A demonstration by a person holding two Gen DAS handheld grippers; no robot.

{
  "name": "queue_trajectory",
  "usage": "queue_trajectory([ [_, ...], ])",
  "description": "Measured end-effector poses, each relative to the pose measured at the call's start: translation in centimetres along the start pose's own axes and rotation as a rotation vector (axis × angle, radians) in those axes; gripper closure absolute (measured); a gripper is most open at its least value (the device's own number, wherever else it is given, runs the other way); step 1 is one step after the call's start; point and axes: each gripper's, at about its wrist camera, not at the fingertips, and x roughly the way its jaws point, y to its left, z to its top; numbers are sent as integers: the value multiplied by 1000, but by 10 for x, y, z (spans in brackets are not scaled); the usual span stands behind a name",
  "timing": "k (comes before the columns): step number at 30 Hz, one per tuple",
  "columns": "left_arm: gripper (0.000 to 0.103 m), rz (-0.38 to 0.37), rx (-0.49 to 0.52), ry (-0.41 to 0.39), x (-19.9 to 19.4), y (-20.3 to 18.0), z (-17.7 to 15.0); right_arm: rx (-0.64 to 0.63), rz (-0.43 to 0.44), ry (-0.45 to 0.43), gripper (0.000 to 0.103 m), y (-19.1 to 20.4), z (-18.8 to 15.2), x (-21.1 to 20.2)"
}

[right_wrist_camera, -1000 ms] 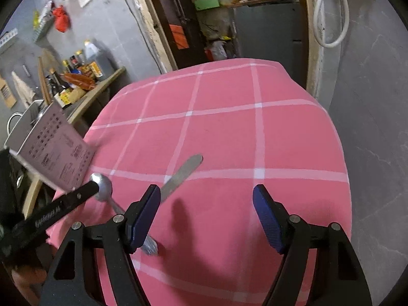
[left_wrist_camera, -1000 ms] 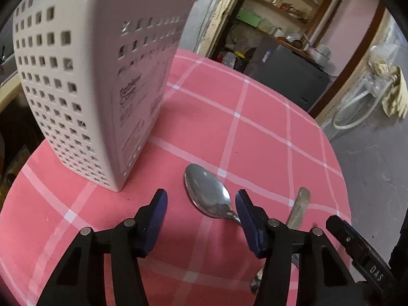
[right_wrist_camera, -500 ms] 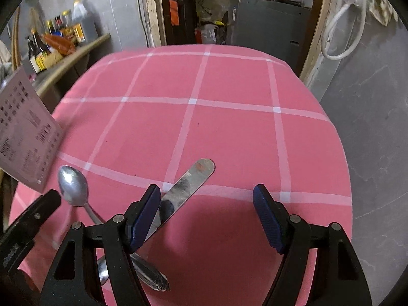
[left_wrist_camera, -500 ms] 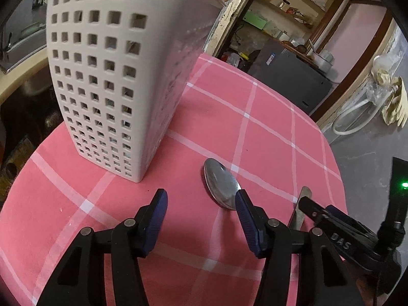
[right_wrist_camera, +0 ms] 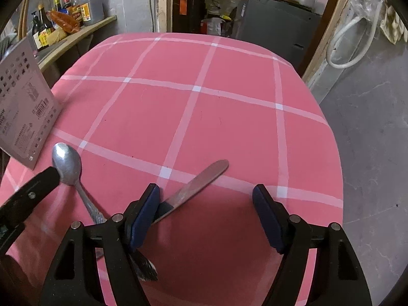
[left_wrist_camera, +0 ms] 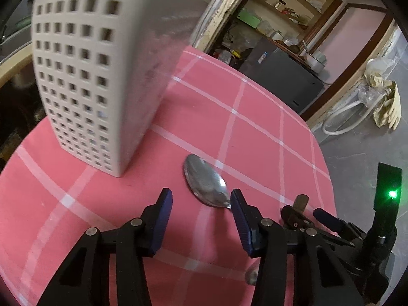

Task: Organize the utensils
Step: 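Close the left tool on the silver spoon's bowl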

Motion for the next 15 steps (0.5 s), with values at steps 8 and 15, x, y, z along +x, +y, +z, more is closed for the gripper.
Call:
queue_trajectory([
  [8, 62, 29, -33, -7, 14, -16, 8, 81, 22, 18, 40, -28, -18, -7],
  [15, 82, 49, -1, 0, 29, -33, 12, 136, 102, -19, 44, -47, -29, -9],
])
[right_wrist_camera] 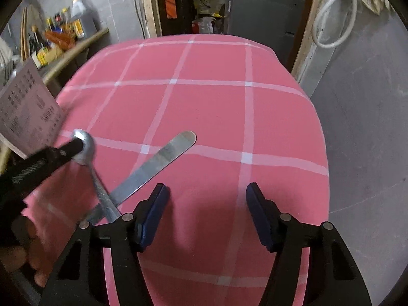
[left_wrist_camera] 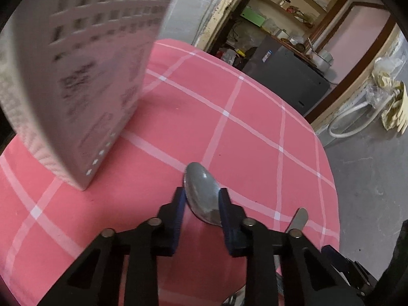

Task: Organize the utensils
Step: 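Close the left tool on the silver spoon's bowl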

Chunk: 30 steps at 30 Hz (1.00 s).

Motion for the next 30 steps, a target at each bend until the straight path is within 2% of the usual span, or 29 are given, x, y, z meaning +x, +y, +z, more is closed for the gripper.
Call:
queue_trajectory([
  [2, 91, 0, 30, 15, 6, -5, 2, 37, 43, -5, 44, -5, 3, -1],
  [8, 96, -11, 114, 78, 20, -20, 18, 41, 71, -12, 45, 0, 14, 6],
  [12, 97, -54, 163, 131, 30, -30, 28, -4, 89, 1, 62, 9, 21, 13],
  [15, 97, -56, 222, 164, 36, -37, 36, -36, 102, 25, 65, 9, 31, 17],
  [19, 98, -36, 270, 172, 35, -41, 39, -41, 80, 52, 64, 13, 43, 23],
  [24, 98, -28, 267, 168, 28, -36, 39, -54, 40, 69, 64, 31, 41, 25],
  [30, 98, -41, 269, 171, 27, -26, 39, -67, -51, 84, 59, 45, 38, 29],
])
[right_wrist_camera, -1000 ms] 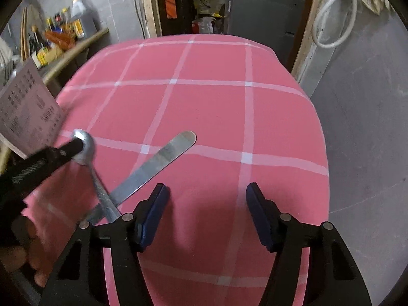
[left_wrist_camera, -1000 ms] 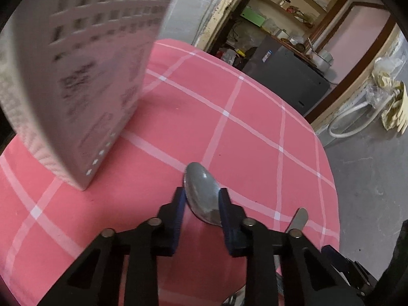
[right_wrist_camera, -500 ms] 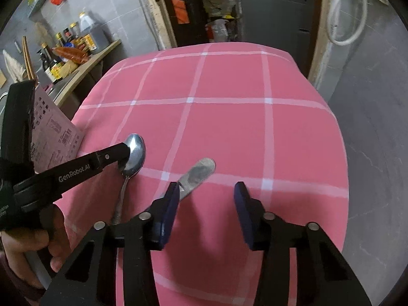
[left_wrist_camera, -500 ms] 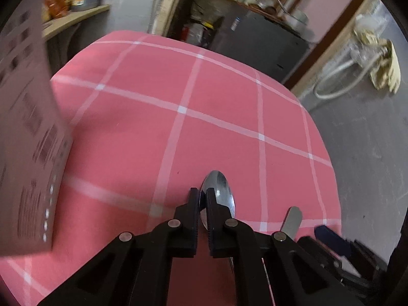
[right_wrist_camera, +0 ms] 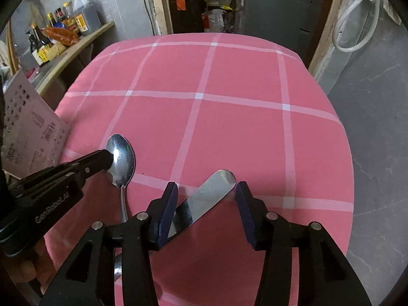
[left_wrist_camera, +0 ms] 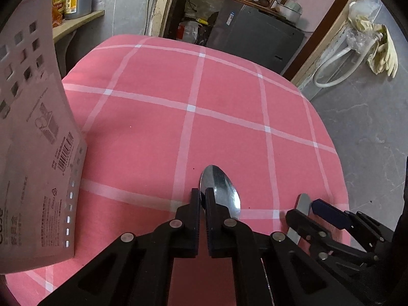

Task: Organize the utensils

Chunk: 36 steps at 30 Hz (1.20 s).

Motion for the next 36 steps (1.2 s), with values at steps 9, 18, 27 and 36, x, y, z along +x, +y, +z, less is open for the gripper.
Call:
queue_trajectory([
  [9, 98, -38, -13, 15, 4, 5, 4, -3, -100, 74, 61, 7, -9, -7],
  [18, 99, -102, 79, 85, 7, -10, 1, -11, -46, 61, 66, -4, -32, -28],
  [27, 98, -209, 78, 175, 14, -10, 3, 156, 157, -35, 66, -51, -66, -39],
  [36, 90, -252, 63, 224, 25, -24, 13, 281, 210, -29, 64, -60, -66, -30],
])
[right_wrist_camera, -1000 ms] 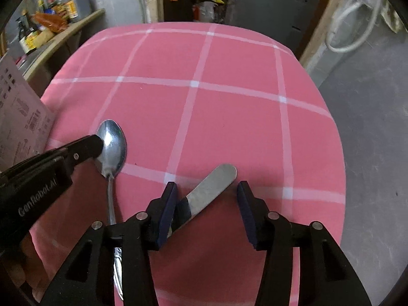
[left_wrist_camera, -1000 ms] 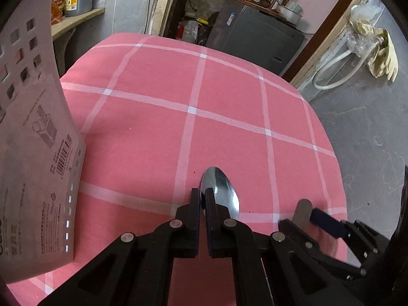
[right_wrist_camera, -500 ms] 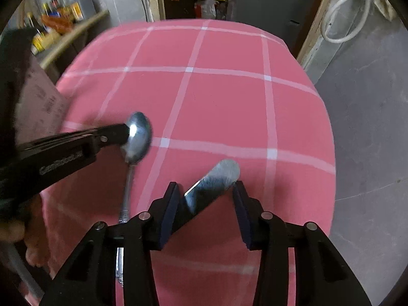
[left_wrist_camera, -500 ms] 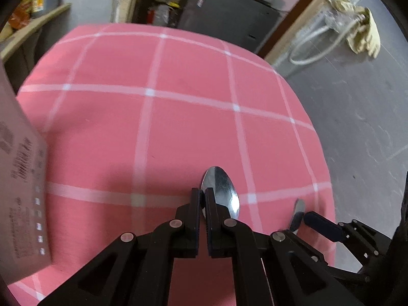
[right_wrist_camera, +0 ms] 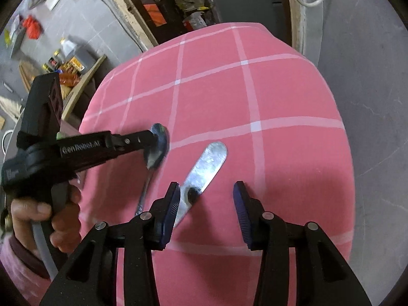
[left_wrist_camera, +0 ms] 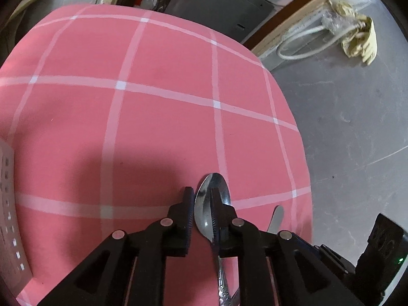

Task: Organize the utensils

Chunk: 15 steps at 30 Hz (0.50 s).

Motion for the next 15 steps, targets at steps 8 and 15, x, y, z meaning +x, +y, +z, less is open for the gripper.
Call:
queue_trajectory([
  [8, 91, 118, 156, 46, 17, -34, 12, -47, -178, -19, 64, 32, -3, 17],
  [15, 94, 157, 229, 55, 20, -44, 12, -36, -143, -3, 84, 16, -3, 7],
])
